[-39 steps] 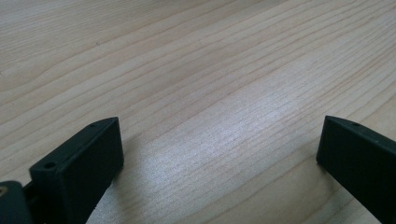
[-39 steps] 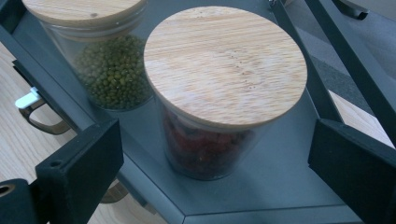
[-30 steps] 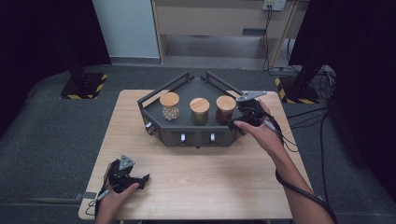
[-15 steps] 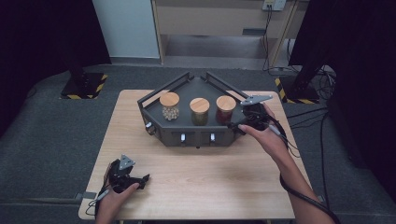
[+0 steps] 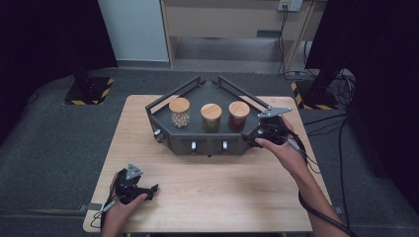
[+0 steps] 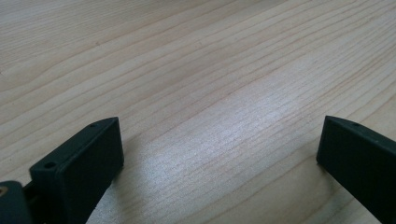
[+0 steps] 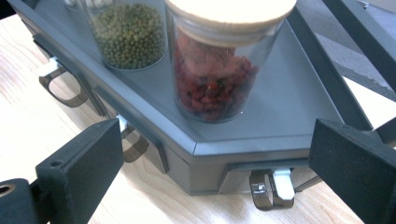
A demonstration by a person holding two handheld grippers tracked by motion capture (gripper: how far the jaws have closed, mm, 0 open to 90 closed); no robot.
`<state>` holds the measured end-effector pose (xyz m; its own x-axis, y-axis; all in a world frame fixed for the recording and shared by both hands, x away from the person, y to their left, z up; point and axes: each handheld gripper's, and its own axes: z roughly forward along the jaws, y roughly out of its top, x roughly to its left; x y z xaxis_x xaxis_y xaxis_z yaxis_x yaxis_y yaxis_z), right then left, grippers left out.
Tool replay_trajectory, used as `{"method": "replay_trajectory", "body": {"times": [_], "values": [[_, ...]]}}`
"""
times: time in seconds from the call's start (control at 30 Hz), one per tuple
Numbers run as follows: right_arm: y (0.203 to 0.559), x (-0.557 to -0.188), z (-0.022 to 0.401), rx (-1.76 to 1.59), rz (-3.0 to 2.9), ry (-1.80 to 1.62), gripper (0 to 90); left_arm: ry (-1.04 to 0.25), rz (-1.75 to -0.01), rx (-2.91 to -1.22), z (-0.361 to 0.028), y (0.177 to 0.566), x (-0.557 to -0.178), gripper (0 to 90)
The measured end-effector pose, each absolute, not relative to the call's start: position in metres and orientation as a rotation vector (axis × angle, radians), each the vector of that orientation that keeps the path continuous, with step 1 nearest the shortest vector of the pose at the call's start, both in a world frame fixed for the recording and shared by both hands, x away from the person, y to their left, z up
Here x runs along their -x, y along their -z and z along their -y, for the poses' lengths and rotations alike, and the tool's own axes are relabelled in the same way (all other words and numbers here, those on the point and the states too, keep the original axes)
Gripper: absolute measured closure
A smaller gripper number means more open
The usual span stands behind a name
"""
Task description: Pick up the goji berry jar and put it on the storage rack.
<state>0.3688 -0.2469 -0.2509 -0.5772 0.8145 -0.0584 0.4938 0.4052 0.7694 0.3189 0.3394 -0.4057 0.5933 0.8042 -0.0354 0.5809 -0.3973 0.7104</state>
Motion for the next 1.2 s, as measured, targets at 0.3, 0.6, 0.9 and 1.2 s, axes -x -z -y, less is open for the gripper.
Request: {"method": "replay_trajectory", "body": {"times": [0.3, 0.6, 0.9, 1.2], "values": [[0.257, -0.359, 0.252, -1.131, -2.229, -1.019, 3.8, -0.412, -1.093, -2.124, -0.339, 0.406, -0.319, 0.0], [0.266, -0.351, 0.255, -1.145, -2.235, -1.013, 3.8, -0.412, -1.093, -2.125, -0.339, 0.406, -0.319, 0.0], [0.272, -0.343, 0.257, -1.153, -2.239, -1.016, 3.8, -0.412, -1.093, -2.124, -0.339, 0.406, -0.319, 0.0], [0.279, -0.336, 0.257, -1.151, -2.244, -1.005, 3.8, -0.412, -1.093, -2.124, -0.339, 0.406, -0.319, 0.0]]}}
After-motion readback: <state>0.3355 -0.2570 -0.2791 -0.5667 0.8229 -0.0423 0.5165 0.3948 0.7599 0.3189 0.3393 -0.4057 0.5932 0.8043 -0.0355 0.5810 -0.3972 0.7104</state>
